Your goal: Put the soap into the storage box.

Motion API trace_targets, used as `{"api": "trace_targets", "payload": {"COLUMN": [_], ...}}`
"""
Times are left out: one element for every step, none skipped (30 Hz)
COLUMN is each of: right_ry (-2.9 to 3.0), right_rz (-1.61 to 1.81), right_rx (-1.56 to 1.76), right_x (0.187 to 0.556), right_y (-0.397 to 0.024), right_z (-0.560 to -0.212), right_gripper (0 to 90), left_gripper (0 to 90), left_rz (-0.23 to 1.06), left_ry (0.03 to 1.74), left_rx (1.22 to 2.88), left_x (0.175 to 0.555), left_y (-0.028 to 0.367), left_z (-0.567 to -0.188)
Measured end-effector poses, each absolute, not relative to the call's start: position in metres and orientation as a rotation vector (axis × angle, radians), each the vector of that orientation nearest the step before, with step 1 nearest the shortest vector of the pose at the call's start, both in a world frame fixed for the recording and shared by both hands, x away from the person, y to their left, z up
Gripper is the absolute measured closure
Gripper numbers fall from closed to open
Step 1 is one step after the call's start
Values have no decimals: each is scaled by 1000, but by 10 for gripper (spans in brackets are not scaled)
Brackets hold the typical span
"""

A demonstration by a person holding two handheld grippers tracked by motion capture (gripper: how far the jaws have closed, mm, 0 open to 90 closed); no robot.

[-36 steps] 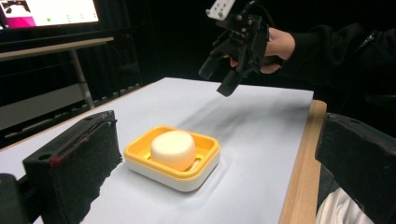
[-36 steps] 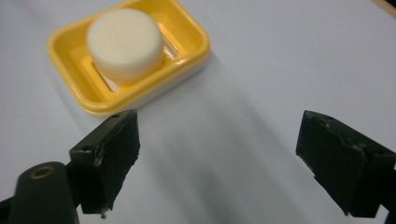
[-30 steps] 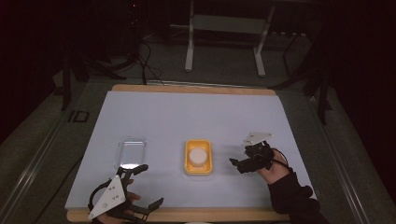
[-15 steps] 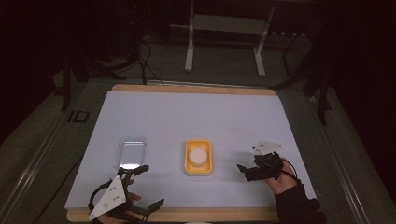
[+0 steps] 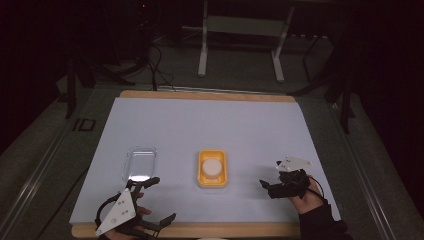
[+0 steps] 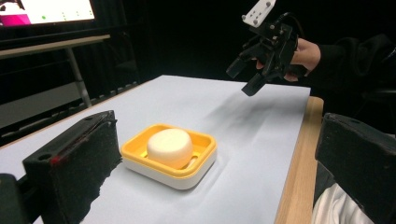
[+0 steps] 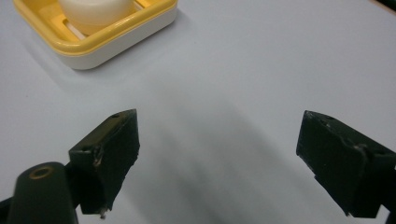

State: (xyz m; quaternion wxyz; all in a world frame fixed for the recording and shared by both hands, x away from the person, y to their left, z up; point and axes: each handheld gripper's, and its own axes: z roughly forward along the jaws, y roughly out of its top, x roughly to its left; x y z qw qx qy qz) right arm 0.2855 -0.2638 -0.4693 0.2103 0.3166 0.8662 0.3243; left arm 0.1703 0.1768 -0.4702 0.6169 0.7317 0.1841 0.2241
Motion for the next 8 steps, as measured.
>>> {"api": "trace_targets", "payload": {"right_ry": [2414,2416,2422,2426,2427,2432,2435,2434], "right_rz": [905,903,900,896,894,893,890,887], "right_rx": [883,885,891,892,890,889,890,889], "right_x": [286,286,287,287,287,287,287,287], "right_y": [-264,-264,-264,-264,-264,-264,-263,-263], "right_z": [-470,-470,-471,-472,-472,-473,-473,-473], "right_gripper": [130,130,130,131,131,131,131,131], "left_gripper": [1,1,1,1,1,1,1,1], "left_rz": [515,515,514,514,515,514,514,515], "left_ry": [424,424,424,424,424,424,424,424], "left_rx": [1684,1686,1687,1686,1687,1687,1686,1686], "left_x": [170,170,170,170,170,170,170,170], "left_y": [177,177,176,176,177,177,177,177], "left_z": [-470,-470,-470,-470,-470,-470,-470,-470]}}
